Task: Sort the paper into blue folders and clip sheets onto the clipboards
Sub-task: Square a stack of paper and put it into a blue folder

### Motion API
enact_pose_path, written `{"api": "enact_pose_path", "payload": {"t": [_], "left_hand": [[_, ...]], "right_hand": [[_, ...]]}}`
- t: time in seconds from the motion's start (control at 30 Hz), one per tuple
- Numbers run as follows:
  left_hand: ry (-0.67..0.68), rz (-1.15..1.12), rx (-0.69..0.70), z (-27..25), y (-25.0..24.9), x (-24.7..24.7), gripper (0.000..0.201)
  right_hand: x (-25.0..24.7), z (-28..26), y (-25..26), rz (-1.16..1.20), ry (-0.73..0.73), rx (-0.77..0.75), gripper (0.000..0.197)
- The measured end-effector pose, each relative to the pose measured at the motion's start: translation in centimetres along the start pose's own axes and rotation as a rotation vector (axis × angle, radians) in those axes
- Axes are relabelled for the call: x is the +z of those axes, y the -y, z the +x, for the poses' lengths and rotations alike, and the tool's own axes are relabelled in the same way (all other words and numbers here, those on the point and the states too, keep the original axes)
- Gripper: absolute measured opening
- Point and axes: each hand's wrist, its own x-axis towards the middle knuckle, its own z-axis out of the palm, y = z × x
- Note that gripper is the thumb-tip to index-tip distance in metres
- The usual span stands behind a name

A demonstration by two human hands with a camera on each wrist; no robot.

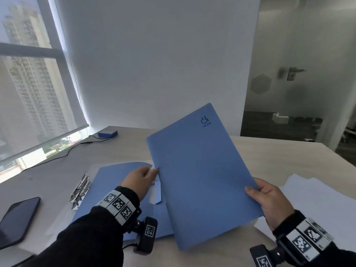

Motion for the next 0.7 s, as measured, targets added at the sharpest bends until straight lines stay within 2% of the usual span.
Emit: {"api": "enact_pose_path", "payload": {"t": [0.1, 0.2, 0.3, 0.37, 0.43, 0.5, 0.57, 0.63, 0.7], "left_hand": [[0.019, 0.071, -0.01, -0.2, 0.1, 0.2, 0.046], [0.071, -0.059, -0.073, -0.5, 0.1, 0.2, 0.046], [0.131, -0.318, -0.189, -1.4, -0.7, 0.2, 0.039], [0.171, -0.615, -0.286, -2.1, -1.5, 0.7, 0.036], [0.15, -0.878, -0.378, -2.6, -1.8, 1.3, 0.033], [0.09, -1.012, -0.434, -2.8, -1.8, 2.2, 0.034], [0.064, -1.085, -0.434, -2.9, -2.0, 3.1, 0.029], [0.087, -1.127, -0.394, -2.8, -2.5, 4.0, 0.02], [0.119, -1.146, -0.356, -2.4, -3.0, 4.8, 0.021]], "right_hand": [[0.3, -0.1, 0.4, -0.044, 0.017, -0.034, 0.032], [0.6, -0.4, 0.7, -0.064, 0.042, -0.048, 0.032], [1.2, -0.7, 0.7, -0.056, 0.048, -0.043, 0.032], [1.5, -0.7, 0.5, -0.031, 0.043, -0.031, 0.032], [1.8, -0.8, 0.3, -0.011, 0.036, -0.023, 0.032], [2.0, -0.7, -0.1, 0.009, 0.021, -0.008, 0.032], [2.2, -0.7, -0.6, 0.035, 0.01, 0.015, 0.033], [2.2, -0.7, -1.1, 0.038, -0.01, 0.038, 0.033], [1.9, -0.6, -1.3, 0.056, -0.043, 0.066, 0.031]]}}
